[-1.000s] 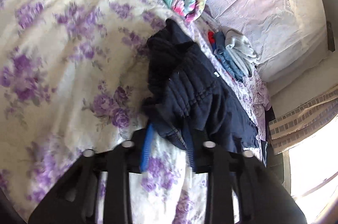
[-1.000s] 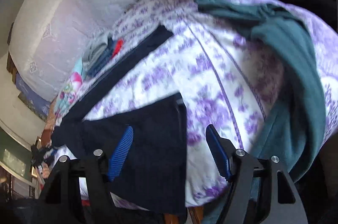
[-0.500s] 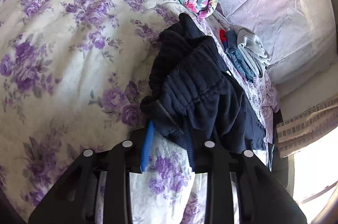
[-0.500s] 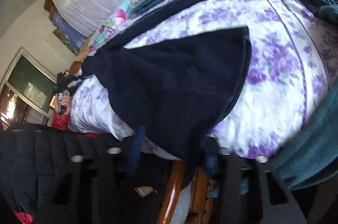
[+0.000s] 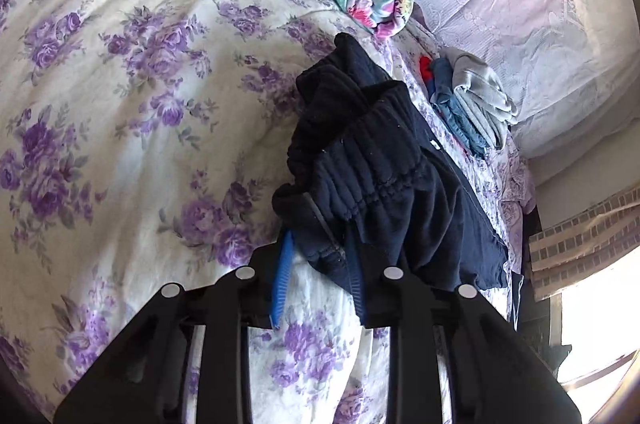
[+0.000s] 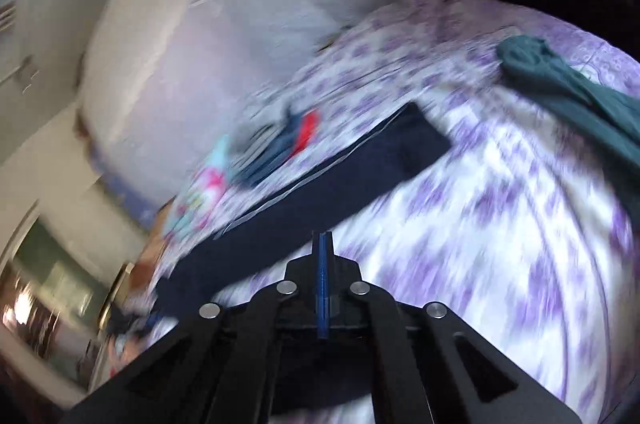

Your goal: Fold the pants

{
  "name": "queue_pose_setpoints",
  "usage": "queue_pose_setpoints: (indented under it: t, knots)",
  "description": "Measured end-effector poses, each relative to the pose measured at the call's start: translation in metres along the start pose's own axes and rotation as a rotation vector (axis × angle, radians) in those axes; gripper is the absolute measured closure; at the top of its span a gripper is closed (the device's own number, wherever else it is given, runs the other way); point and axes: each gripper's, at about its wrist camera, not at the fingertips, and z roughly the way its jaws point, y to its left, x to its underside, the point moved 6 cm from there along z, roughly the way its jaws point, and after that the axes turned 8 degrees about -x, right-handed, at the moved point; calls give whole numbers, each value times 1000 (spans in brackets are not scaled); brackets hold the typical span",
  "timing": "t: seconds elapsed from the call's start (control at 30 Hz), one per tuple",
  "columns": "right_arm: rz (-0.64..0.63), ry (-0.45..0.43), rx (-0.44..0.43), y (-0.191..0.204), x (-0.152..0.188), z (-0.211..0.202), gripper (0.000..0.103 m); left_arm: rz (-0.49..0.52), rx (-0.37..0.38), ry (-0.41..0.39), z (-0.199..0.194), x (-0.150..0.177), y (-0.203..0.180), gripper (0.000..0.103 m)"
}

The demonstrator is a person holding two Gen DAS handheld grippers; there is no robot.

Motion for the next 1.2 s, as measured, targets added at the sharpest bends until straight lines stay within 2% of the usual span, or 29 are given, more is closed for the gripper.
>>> queue_pose_setpoints:
  t: [0.07,0.13,0.17,0.23,0.27,0.3,0.37,0.47,0.53,0.7,0.77,0.83,0.87,0.9,0.93,0.97,1.0,1.07,1.13,1.2]
  knots:
    - [60,-32,50,-20,-21,17,103,-7,6,7,2,1,3,78]
    - [34,-22,108,-30,-25,19,100,-34,32,25,4,2,8,78]
    - [14,-3,107,-28,-22,19,98,-41,43,28,5,3,10,78]
    - [5,50,40,-17,-7,13,98,-34,55,29,5,4,12,77]
    - [14,66,19,-12,6,3,91,-22,53,27,6,5,12,77]
    - [18,68,11,-7,17,-7,68,-7,46,20,6,6,10,77]
    - [-13,89,24,8,43,-21,40,24,23,7,5,8,6,77]
    - [-101,145,61,36,75,-24,40,83,-48,-38,4,11,-2,75]
    - [-200,182,132,59,95,-12,39,105,-92,-71,4,14,-5,74]
    - [-506,277,268,107,144,55,35,126,-164,-134,1,20,-8,70]
    - [-638,341,375,108,162,87,35,128,-163,-143,1,21,-7,69]
    - [-723,377,463,97,169,99,40,134,-153,-144,0,22,-6,69]
    - [-730,394,471,89,171,100,57,139,-147,-144,-1,23,-6,69]
    - [-682,386,431,79,170,94,73,146,-137,-143,-2,24,-4,69]
    - [-630,365,394,74,167,86,79,149,-127,-140,-2,24,-4,68]
    - [-540,331,333,69,160,72,90,150,-120,-137,-2,25,-4,68]
    - [-462,288,262,68,154,60,94,148,-110,-131,-2,25,-3,68]
    - [-316,198,150,69,138,37,96,132,-93,-111,-1,23,-3,68]
    - [-222,104,57,73,114,18,96,132,-94,-97,-1,21,-4,67]
    - [-105,5,-20,69,74,5,96,155,-108,-89,-1,19,-9,65]
